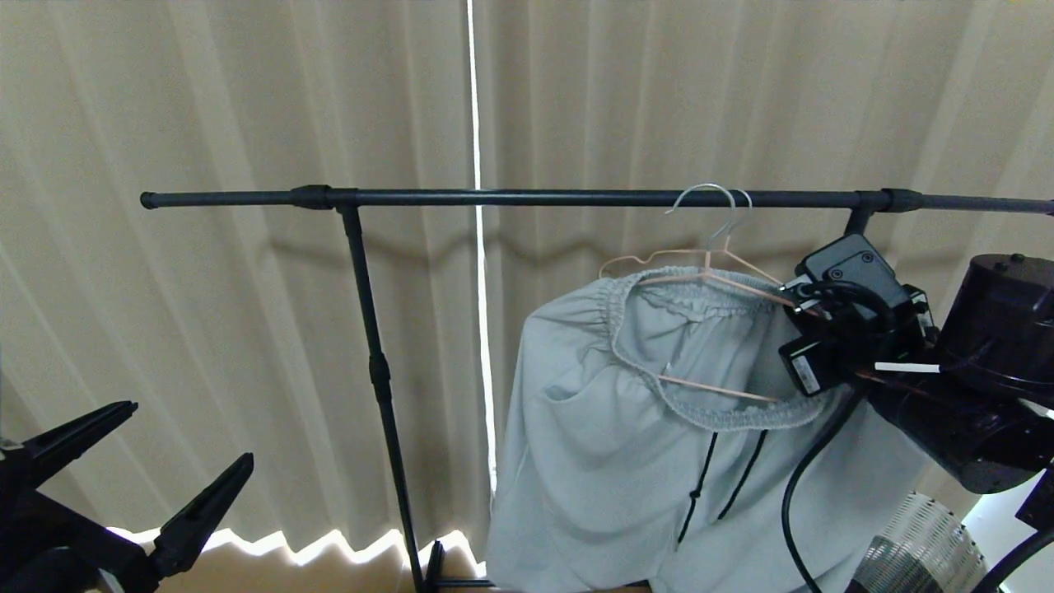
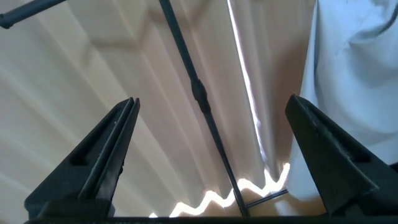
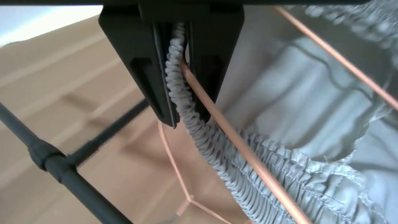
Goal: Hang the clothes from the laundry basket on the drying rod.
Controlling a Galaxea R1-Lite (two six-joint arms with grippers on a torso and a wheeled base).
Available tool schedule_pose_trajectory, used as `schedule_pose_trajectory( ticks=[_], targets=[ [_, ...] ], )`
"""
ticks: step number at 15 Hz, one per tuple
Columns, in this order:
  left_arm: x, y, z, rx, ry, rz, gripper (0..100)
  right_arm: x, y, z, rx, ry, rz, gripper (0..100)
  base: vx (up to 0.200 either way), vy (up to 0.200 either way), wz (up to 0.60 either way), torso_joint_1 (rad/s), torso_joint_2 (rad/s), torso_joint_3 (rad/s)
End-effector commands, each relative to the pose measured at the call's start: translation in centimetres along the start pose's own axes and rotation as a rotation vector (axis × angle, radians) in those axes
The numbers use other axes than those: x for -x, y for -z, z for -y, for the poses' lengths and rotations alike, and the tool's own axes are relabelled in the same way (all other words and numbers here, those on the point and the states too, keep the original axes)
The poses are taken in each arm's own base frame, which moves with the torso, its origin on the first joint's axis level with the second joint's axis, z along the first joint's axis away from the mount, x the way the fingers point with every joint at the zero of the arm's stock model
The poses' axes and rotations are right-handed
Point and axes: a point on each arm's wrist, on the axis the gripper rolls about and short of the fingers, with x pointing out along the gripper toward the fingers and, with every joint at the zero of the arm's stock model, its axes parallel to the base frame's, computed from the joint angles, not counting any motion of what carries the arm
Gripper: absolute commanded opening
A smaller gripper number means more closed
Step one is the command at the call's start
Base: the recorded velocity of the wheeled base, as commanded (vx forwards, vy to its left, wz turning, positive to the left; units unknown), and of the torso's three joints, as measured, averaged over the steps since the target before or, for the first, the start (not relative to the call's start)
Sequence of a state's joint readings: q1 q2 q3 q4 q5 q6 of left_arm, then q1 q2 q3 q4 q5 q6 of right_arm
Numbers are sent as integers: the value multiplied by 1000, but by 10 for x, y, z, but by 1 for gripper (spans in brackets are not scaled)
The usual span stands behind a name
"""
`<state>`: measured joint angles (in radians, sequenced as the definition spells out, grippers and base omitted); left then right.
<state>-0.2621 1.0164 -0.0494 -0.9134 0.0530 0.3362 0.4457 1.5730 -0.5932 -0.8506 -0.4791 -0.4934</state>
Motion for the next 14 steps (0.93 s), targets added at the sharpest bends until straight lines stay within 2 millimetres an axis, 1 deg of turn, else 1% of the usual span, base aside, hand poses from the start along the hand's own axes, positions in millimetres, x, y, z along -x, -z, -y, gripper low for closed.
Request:
schedule_pose_trajectory(
  ticks=[1,2,8,12,14],
  targets=[
    [-2,0,0,0,0,-7,100,-1,1,-1,3,-3,-3,0,0,0,0,0,0,0],
    [-2,1,0,0,4,-12,100,-1,1,-1,3,-3,-3,0,0,0,0,0,0,0],
    [-2,1,1,-2,4,-13,100,-1,1,-1,-4,-2,-4,0,200,0,0,4,1,4],
    [-1,2,1,-2,6,-14,100,-3,-1,0,-7,9,-3,0,0,0,0,0,0,0],
    [0,3,1,-1,7,-16,100,-11,-2,1,-9,36,-17,0,0,0,0,0,0,0]
  ],
)
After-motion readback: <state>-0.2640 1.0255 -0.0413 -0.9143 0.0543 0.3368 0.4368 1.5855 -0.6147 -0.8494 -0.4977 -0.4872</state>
